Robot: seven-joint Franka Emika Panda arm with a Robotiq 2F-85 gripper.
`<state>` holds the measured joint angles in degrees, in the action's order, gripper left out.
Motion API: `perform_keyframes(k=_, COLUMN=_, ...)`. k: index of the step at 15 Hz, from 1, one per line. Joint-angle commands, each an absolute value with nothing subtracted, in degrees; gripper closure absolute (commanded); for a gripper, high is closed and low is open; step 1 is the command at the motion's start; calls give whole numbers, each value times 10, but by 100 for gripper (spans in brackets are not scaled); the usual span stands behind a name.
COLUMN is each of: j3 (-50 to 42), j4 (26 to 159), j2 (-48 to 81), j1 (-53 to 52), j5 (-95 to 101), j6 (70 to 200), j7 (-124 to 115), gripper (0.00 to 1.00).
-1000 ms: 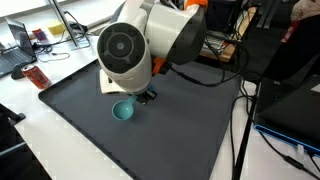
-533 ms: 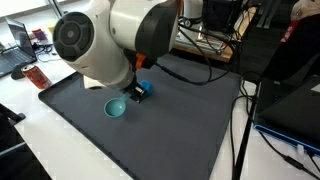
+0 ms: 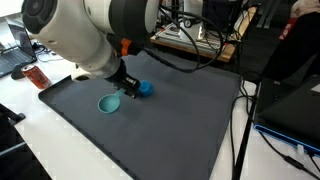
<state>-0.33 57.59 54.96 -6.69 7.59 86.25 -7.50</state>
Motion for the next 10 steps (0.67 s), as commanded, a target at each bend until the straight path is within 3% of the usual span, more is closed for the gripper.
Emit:
perform_keyframes(k=1, j3=16, j4=699, j2=453, j1=-49, j5=55, j6=905, j7=-43, gripper=65)
perform_keyframes(k=10, j3=14, j4=897, j2=290, j1=-66, j5=118, j6=898, j7=32, gripper=65)
